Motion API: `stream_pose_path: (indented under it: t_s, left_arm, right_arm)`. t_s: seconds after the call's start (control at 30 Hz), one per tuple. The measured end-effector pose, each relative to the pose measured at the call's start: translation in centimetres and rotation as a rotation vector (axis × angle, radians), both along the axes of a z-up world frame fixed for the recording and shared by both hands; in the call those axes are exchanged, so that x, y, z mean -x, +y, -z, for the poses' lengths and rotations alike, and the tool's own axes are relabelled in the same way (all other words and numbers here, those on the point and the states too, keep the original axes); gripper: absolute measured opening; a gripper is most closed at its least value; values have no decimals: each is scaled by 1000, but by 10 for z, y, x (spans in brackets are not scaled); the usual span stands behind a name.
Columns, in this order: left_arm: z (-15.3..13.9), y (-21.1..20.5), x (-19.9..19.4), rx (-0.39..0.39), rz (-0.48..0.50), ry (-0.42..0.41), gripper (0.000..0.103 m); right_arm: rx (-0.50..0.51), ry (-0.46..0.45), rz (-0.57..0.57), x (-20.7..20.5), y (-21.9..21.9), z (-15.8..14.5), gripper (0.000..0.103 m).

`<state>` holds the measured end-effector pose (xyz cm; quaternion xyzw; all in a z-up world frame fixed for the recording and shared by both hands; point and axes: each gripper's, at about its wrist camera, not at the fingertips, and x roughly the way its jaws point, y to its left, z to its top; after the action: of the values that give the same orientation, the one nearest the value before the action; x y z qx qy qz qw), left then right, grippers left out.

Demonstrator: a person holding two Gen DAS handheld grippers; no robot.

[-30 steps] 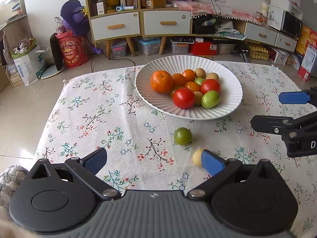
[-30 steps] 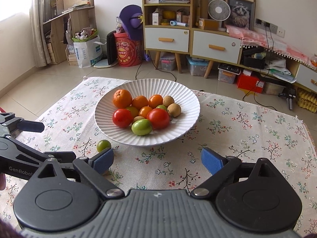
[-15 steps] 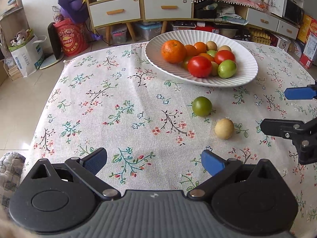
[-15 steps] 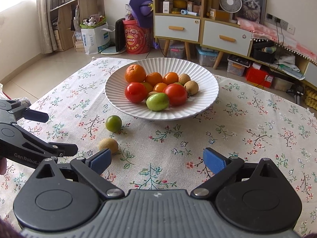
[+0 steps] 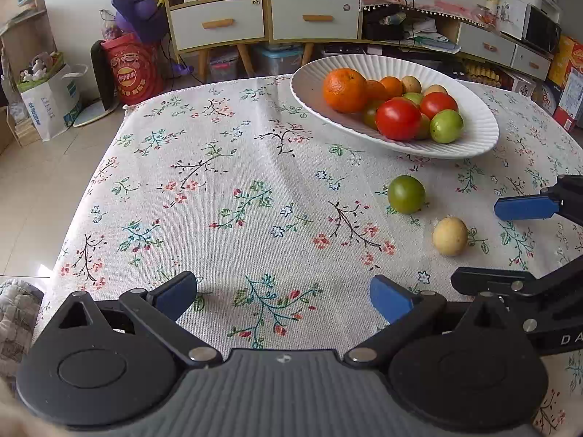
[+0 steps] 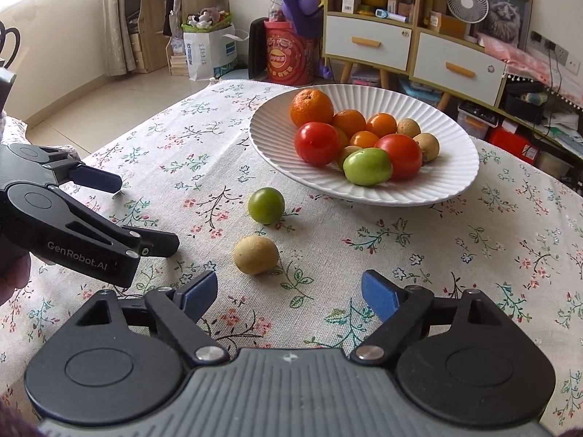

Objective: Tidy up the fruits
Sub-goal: 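Move both open grippers back over the lime and brown fruit on the cloth, then grasp the dark green lime with the left gripper while the right gripper grasps the brown fruit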

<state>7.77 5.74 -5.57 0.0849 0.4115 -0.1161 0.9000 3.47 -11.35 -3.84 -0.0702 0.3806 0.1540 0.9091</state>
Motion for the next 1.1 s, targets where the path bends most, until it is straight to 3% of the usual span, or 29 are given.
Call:
stream_pose_path:
  t_s: [0.37, 0.53, 0.93, 1.1]
  left_arm:
    - [1, -1, -2, 5, 0, -12, 95]
    - [1, -8, -2, 10, 18, -18, 95]
    - [1, -37, -9, 106, 32, 13, 93]
    - [0, -52, -9, 128, 51, -13, 77]
  right_arm:
    - [-7, -28, -72, 2, 8, -3, 25]
    - [-16, -23, -79, 2, 6, -6, 25]
    - [-5, -31, -3, -3, -16, -14, 25]
    - [-15, -27, 42, -5, -29, -15, 25]
